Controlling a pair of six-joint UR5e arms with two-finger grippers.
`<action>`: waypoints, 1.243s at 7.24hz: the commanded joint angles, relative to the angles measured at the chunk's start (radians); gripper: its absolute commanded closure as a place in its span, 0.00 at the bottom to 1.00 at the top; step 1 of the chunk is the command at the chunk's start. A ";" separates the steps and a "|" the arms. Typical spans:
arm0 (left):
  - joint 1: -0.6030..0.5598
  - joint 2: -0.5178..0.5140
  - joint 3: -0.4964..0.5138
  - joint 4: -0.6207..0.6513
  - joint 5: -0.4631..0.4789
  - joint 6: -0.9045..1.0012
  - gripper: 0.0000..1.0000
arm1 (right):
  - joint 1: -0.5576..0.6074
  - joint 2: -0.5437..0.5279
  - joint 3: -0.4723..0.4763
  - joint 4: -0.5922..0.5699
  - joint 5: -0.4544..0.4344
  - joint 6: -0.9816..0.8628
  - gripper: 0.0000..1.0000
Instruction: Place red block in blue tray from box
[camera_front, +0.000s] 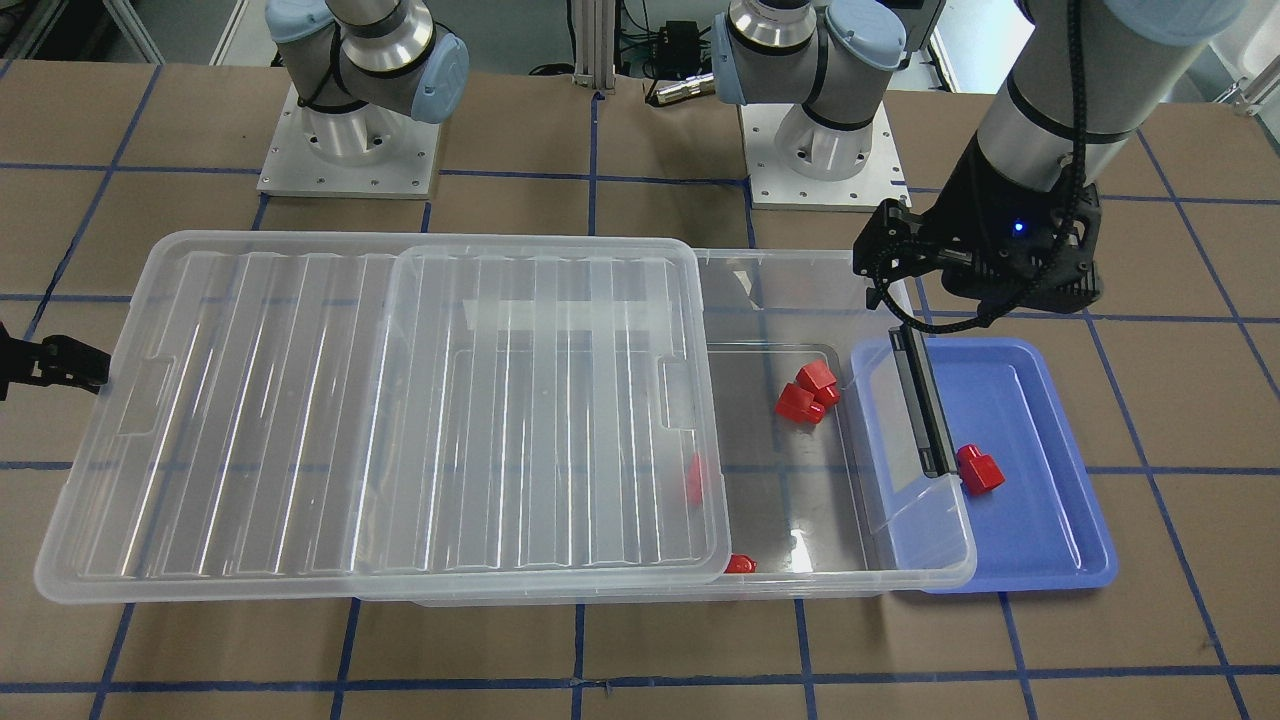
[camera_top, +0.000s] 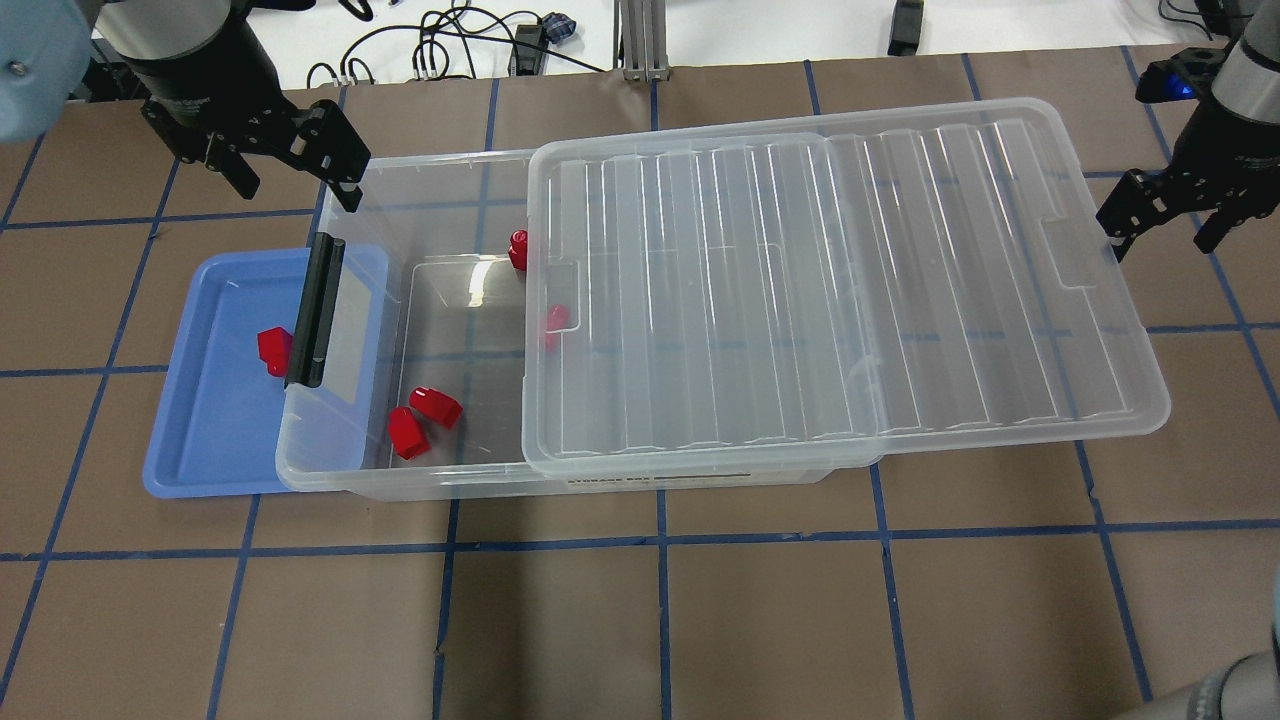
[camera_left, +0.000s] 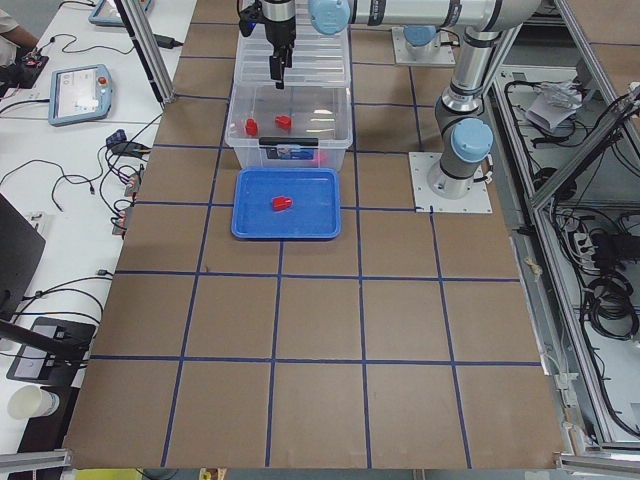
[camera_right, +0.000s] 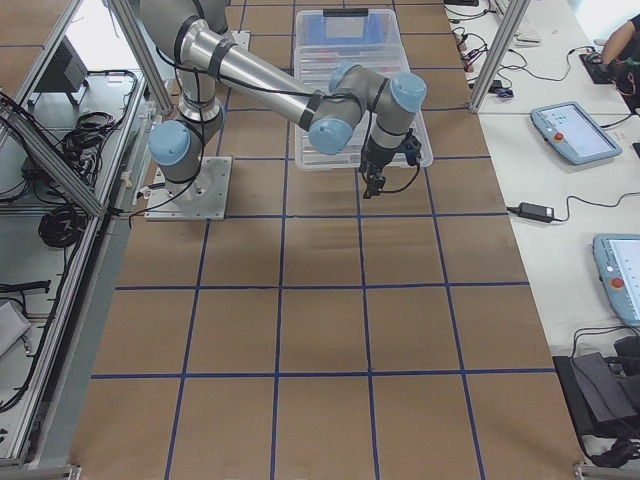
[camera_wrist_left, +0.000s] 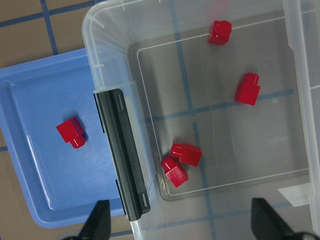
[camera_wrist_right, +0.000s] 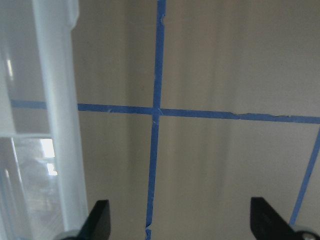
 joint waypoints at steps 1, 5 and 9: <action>-0.007 0.025 -0.012 0.006 0.003 -0.095 0.00 | 0.057 -0.002 0.001 0.002 0.002 0.057 0.00; -0.010 0.012 -0.013 0.009 -0.002 -0.101 0.00 | 0.109 -0.006 0.019 0.014 0.054 0.166 0.00; -0.074 0.013 -0.016 0.009 0.003 -0.149 0.00 | 0.141 -0.006 0.032 0.014 0.077 0.220 0.00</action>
